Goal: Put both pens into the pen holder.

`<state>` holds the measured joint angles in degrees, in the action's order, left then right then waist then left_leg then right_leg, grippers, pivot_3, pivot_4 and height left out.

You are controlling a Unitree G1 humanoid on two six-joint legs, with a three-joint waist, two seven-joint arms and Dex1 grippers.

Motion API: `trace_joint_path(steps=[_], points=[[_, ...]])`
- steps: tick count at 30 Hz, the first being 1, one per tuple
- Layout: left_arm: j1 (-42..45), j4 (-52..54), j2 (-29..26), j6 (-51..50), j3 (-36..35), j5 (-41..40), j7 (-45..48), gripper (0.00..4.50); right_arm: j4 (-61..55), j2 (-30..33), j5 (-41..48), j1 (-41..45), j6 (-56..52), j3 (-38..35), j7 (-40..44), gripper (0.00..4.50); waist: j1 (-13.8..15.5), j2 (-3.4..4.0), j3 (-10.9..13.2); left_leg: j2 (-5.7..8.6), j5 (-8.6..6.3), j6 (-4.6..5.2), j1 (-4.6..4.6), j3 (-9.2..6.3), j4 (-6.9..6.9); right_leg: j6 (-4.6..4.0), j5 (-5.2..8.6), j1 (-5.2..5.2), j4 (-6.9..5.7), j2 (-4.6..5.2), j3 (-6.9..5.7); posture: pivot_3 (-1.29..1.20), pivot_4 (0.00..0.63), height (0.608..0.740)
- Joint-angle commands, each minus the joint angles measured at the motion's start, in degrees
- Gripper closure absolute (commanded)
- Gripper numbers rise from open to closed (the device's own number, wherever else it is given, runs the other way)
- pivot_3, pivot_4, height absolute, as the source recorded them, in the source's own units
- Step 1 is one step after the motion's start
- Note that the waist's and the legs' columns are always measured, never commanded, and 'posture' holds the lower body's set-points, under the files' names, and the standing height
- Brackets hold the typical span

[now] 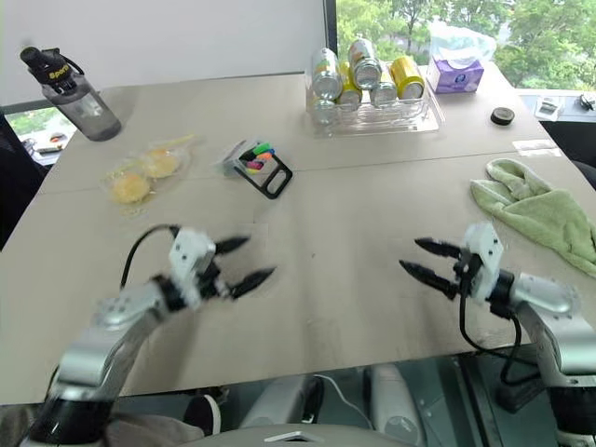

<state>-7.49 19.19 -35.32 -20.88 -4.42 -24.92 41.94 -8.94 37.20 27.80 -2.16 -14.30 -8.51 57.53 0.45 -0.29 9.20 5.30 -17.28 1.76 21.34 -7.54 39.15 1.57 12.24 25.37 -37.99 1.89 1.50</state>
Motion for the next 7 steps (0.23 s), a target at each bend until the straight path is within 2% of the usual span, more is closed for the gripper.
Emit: trace_joint_path(steps=[1,4,7], points=[[-4.6,5.5,0.7,-0.9,-2.9,-0.8,-2.5,0.03,0.9,0.9,-1.0,-1.7,4.3,-2.0,1.7,1.61,0.4,0.0,0.0,0.0,-0.01,0.01,-0.09,0.0,0.01,0.0,0.0,-0.09,0.02,0.0,0.0,0.0,0.15,0.74],[-7.7,6.5,1.3,-0.3,-3.1,1.0,-4.1,0.03,2.4,1.1,-1.3,-2.7,5.7,-2.4,2.3,1.61,0.5,0.03,0.0,-0.02,-0.17,0.26,-0.77,-0.03,-0.01,0.02,0.05,-0.82,0.13,0.0,-0.05,0.0,0.15,0.74],[-8.6,7.3,2.1,0.2,-2.9,1.4,-4.9,0.03,3.9,1.2,-1.6,-2.4,6.8,-2.4,2.8,1.61,0.5,0.03,0.0,-0.04,-0.14,0.24,-0.8,0.02,0.01,0.03,0.05,-0.85,0.14,0.02,-0.09,0.0,0.15,0.74]])
